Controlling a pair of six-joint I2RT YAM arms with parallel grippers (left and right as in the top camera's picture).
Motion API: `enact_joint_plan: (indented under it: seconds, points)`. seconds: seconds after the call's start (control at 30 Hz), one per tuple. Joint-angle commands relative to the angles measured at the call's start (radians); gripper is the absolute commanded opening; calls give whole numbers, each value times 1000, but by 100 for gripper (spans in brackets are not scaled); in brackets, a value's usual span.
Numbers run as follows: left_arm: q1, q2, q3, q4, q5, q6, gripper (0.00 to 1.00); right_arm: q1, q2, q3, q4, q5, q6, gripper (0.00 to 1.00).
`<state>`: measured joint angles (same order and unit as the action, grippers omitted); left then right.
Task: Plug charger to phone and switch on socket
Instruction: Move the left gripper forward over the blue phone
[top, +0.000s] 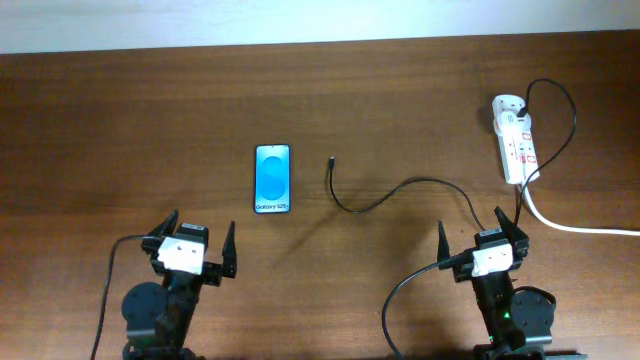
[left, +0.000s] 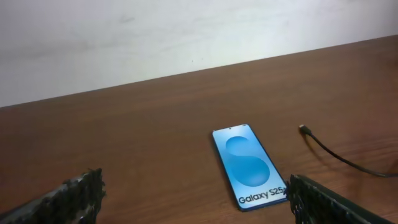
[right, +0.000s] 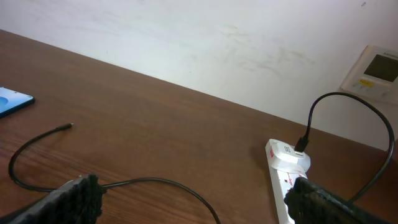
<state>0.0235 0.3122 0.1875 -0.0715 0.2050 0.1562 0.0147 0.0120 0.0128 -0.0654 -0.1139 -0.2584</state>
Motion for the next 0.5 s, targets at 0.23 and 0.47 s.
enact_joint_plan:
  seconds: [0.23, 0.47]
  points:
    - [-3, 103, 39, 63, 43, -13, 99, 6, -8, -7, -2, -9, 4, 98]
    - [-3, 195, 129, 62, 77, -13, 99, 6, -8, -7, -1, -9, 4, 98]
